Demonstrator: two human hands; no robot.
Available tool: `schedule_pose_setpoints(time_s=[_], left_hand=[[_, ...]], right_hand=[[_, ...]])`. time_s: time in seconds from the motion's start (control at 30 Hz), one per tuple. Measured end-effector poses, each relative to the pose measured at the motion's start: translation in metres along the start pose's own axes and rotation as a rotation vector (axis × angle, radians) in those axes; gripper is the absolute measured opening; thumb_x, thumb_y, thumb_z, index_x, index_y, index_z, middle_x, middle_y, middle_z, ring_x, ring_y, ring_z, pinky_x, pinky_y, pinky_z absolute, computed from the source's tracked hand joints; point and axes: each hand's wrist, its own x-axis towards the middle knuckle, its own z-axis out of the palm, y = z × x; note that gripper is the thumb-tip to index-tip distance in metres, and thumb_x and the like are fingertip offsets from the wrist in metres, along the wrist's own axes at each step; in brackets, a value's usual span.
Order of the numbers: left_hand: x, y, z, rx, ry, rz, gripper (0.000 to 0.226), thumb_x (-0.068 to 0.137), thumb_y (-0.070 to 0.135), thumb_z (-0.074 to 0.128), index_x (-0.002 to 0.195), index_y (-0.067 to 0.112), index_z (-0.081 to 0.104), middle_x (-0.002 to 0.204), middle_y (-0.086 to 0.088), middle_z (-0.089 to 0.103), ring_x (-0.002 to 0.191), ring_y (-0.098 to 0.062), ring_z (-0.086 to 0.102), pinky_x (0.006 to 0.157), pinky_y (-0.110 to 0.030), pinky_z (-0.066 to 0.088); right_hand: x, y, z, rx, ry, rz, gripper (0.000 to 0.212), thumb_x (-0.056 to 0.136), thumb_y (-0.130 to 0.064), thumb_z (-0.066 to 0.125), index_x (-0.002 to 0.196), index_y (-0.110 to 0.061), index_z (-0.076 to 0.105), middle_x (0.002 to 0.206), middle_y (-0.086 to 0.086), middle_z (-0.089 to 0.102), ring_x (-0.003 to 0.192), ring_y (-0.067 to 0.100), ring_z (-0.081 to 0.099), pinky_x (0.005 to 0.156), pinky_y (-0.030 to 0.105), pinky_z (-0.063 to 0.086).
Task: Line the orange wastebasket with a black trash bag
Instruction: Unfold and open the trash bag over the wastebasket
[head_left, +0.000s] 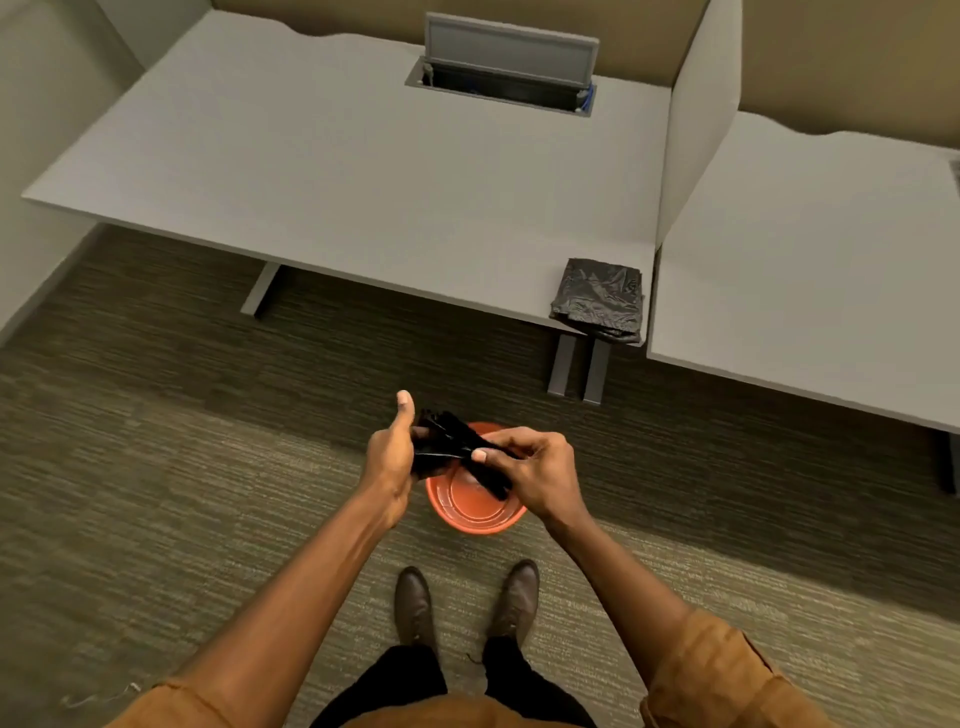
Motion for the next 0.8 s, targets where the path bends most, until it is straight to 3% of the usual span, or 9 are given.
schedule_pose_setpoints(time_s=[0.13,0.23,0.37,0.47,0.53,0.6,0.67,0.73,0.8], left_hand=[[-0.005,0.006,-0.036,0.093,-0.079,0.051,0.032,0.1,0.034,0.076,0.095,0.003,0.078,0.091,-0.013,0.082,0.082,-0.026,0.079,0.071,-0.036,0.062],[-0.008,0.008,-0.059,0.113,-0.162,0.086,0.012,0.09,0.009,0.085,0.095,0.002,0.076,0.087,-0.012,0.082,0.077,-0.021,0.079,0.065,-0.026,0.065],[-0.01,0.01,-0.079,0.011,-0.284,0.052,0.022,0.085,-0.019,0.076,0.092,0.002,0.075,0.082,-0.012,0.08,0.069,-0.018,0.079,0.063,-0.024,0.066],[-0.009,0.013,-0.09,-0.059,-0.358,0.019,0.031,0.085,-0.024,0.064,0.09,0.004,0.076,0.086,-0.013,0.078,0.073,-0.021,0.073,0.062,-0.026,0.064],[-0.006,0.014,-0.096,-0.075,-0.386,0.003,0.039,0.083,-0.026,0.055,0.087,0.006,0.078,0.087,-0.015,0.074,0.075,-0.024,0.068,0.063,-0.029,0.06],[-0.004,0.015,-0.101,-0.058,-0.402,0.001,0.043,0.081,-0.027,0.05,0.089,0.005,0.077,0.086,-0.015,0.073,0.073,-0.023,0.065,0.063,-0.031,0.058],[-0.002,0.016,-0.105,-0.037,-0.425,0.012,0.044,0.081,-0.027,0.049,0.093,0.004,0.077,0.086,-0.015,0.073,0.072,-0.023,0.064,0.061,-0.029,0.059],[-0.002,0.017,-0.11,-0.014,-0.449,0.027,0.044,0.081,-0.028,0.049,0.096,0.003,0.077,0.085,-0.015,0.075,0.072,-0.023,0.065,0.059,-0.028,0.06],[0.0,0.017,-0.113,0.015,-0.462,0.039,0.045,0.08,-0.029,0.049,0.098,0.003,0.076,0.087,-0.015,0.077,0.072,-0.023,0.067,0.058,-0.027,0.061]], right_hand=[[-0.006,-0.021,0.018,0.376,0.071,0.227,0.013,0.091,-0.017,0.086,0.093,-0.004,0.086,0.086,0.006,0.084,0.079,0.012,0.079,0.071,0.029,0.063],[-0.002,-0.031,0.026,0.616,0.202,0.439,0.018,0.094,-0.019,0.085,0.093,-0.002,0.08,0.086,0.013,0.084,0.077,0.019,0.082,0.061,0.03,0.062],[0.007,-0.035,0.036,0.583,0.364,0.496,0.019,0.102,-0.019,0.075,0.088,-0.007,0.076,0.078,0.01,0.079,0.071,0.021,0.077,0.05,0.027,0.058],[0.012,-0.031,0.041,0.521,0.422,0.509,0.019,0.101,-0.022,0.076,0.087,-0.01,0.076,0.088,0.014,0.081,0.08,0.025,0.076,0.065,0.035,0.063],[0.012,-0.028,0.044,0.491,0.449,0.517,0.015,0.098,-0.029,0.079,0.099,-0.014,0.076,0.106,0.017,0.082,0.09,0.025,0.078,0.078,0.042,0.066],[0.006,-0.025,0.047,0.46,0.477,0.51,0.042,0.093,-0.053,0.078,0.119,-0.021,0.07,0.119,0.011,0.078,0.105,0.026,0.077,0.091,0.049,0.066],[-0.002,-0.029,0.048,0.505,0.444,0.486,0.059,0.094,-0.068,0.07,0.126,-0.019,0.069,0.118,0.008,0.078,0.109,0.026,0.076,0.094,0.049,0.065],[-0.008,-0.03,0.05,0.623,0.376,0.477,0.065,0.095,-0.061,0.073,0.123,-0.002,0.074,0.112,0.018,0.082,0.105,0.028,0.079,0.091,0.049,0.066],[-0.014,-0.028,0.052,0.606,0.313,0.466,0.058,0.089,-0.046,0.086,0.109,0.007,0.077,0.104,0.022,0.084,0.098,0.032,0.081,0.088,0.046,0.068]])
